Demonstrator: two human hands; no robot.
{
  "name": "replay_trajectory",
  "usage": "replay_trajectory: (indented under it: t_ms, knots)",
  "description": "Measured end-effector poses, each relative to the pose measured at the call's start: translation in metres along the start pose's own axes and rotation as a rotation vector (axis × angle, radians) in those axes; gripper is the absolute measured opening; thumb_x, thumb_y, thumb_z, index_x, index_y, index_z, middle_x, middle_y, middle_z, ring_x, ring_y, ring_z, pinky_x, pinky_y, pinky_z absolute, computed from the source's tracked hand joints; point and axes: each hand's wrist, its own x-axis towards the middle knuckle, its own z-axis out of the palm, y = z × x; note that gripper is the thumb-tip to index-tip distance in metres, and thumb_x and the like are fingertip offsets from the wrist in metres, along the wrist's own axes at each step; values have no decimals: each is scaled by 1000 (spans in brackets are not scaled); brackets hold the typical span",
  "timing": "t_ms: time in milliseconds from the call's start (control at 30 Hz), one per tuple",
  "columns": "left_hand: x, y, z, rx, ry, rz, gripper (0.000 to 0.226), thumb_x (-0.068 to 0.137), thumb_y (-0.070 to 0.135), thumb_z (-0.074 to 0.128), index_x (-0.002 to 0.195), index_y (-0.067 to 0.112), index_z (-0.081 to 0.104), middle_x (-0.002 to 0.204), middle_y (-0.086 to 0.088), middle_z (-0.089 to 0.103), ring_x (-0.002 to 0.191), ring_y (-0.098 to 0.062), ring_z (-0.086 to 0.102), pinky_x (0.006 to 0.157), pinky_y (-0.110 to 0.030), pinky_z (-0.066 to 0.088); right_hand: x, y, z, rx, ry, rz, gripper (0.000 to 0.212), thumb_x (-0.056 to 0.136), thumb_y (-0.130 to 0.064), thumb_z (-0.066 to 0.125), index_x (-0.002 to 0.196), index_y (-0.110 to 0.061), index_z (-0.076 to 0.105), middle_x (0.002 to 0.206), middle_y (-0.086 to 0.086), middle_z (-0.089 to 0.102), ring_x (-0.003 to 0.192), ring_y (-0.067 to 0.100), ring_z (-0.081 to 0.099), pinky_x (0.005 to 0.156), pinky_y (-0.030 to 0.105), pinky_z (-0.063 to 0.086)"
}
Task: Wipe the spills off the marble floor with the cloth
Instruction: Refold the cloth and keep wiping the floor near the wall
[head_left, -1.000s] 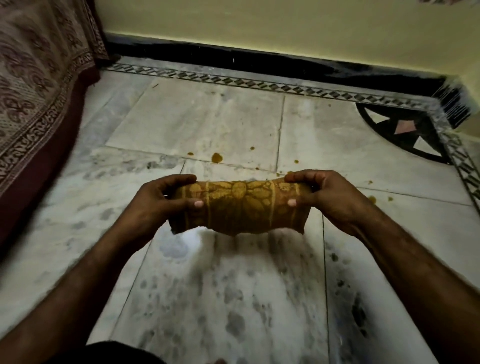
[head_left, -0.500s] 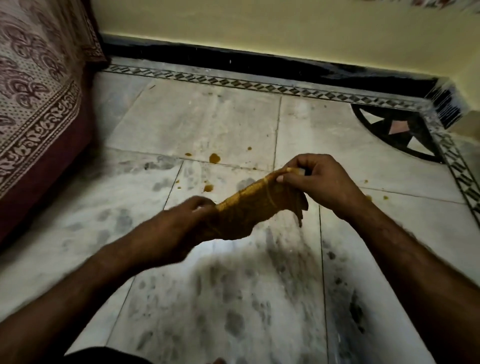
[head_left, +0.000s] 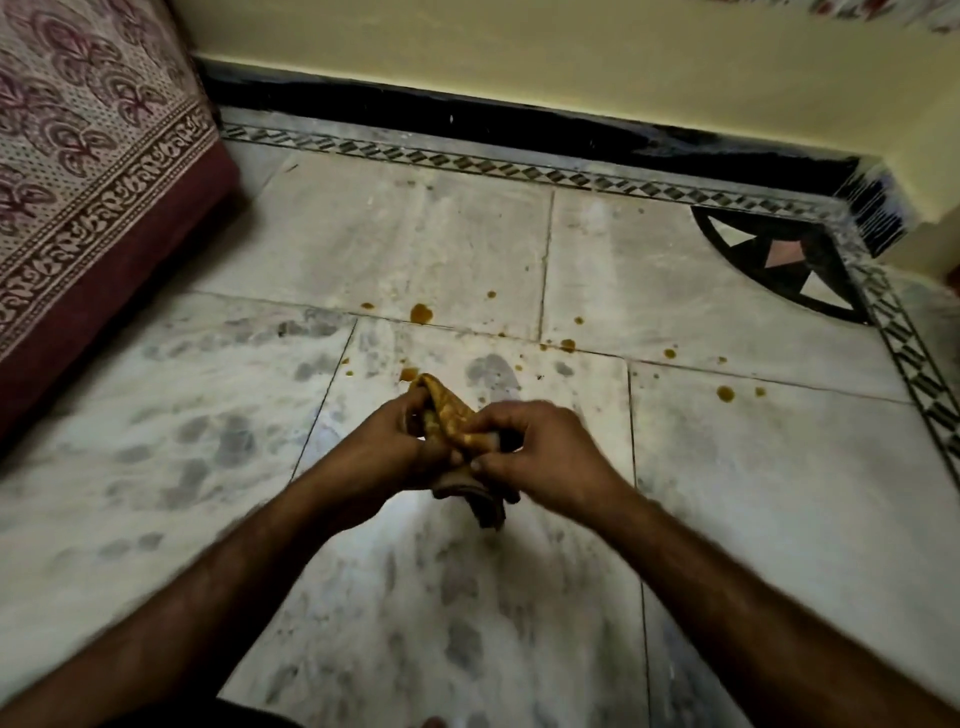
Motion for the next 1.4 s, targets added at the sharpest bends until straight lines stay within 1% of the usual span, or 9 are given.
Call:
replay_trajectory:
  t_ms: [200, 300, 400, 533, 633, 733, 867, 1067, 1400]
  knots:
    - [0, -6, 9, -140, 60, -79, 21, 92, 1, 49, 109, 8, 60, 83, -7, 67, 73, -22, 66, 56, -33, 54, -10, 2, 38, -137, 27, -143, 27, 86, -19, 82, 113, -24, 79, 80, -26, 54, 78, -9, 58, 70, 2, 41]
    - [-2, -20, 17, -204, 156, -78, 15, 93, -2, 54, 106, 5, 59, 84, -10, 70, 71, -20, 69, 56, -31, 55, -10, 19, 39, -247, -24, -163, 51, 78, -38, 86, 121, -27, 62, 109, -14, 55, 100, 3, 54, 80, 18, 47]
    - [4, -30, 22, -396, 201, -172, 26, 92, -7, 47, 115, -8, 59, 96, -19, 68, 79, -27, 69, 63, -34, 59, -15, 48, 40, -276, -23, -136, 66, 84, -23, 79, 142, -25, 48, 135, -5, 55, 114, 10, 56, 93, 27, 50]
    - [11, -35, 22, -312, 40, -259, 19, 96, 5, 55, 112, -1, 62, 100, -15, 70, 92, -33, 71, 86, -44, 59, -9, 71, 36, -41, 75, 75, 41, 93, -7, 67, 129, -26, 71, 108, -8, 73, 83, 0, 65, 77, 19, 49]
    - [19, -39, 6, -341, 219, -226, 21, 98, 14, 60, 114, 2, 66, 106, -15, 72, 98, -37, 73, 91, -46, 56, -2, 70, 24, -56, 167, 172, 33, 96, -14, 65, 127, -23, 72, 104, -7, 72, 97, 16, 70, 80, 19, 53]
    - [28, -64, -19, 107, 430, -57, 21, 102, 24, 54, 113, 17, 70, 116, -5, 72, 107, -26, 70, 89, -33, 53, 1, 65, 23, -367, 37, 50, 46, 94, -30, 56, 139, -25, 64, 125, 5, 73, 113, 27, 68, 93, 29, 51]
    - [35, -125, -50, 843, 413, 18, 60, 103, 42, 28, 150, 8, 44, 157, -12, 41, 149, -26, 32, 120, -35, 19, 1, 77, 53, -611, -436, 84, 58, 89, -60, 60, 127, -17, 65, 128, 6, 65, 116, 28, 63, 93, 41, 53]
    - [51, -173, -64, 1259, 345, -5, 73, 97, 44, 15, 154, 0, 30, 162, -20, 25, 151, -35, 23, 122, -50, 12, 36, 121, 82, -725, -152, 36, 56, 109, -41, 35, 159, -14, 38, 169, 14, 30, 156, 32, 27, 126, 43, 23]
    - [56, -191, -62, 1327, 416, 71, 66, 103, 42, 29, 158, 7, 20, 166, -11, 16, 155, -22, 12, 126, -41, 10, 44, 129, 153, -914, 172, -229, 67, 100, -26, 39, 159, 6, 28, 167, 28, 25, 156, 43, 25, 128, 52, 14]
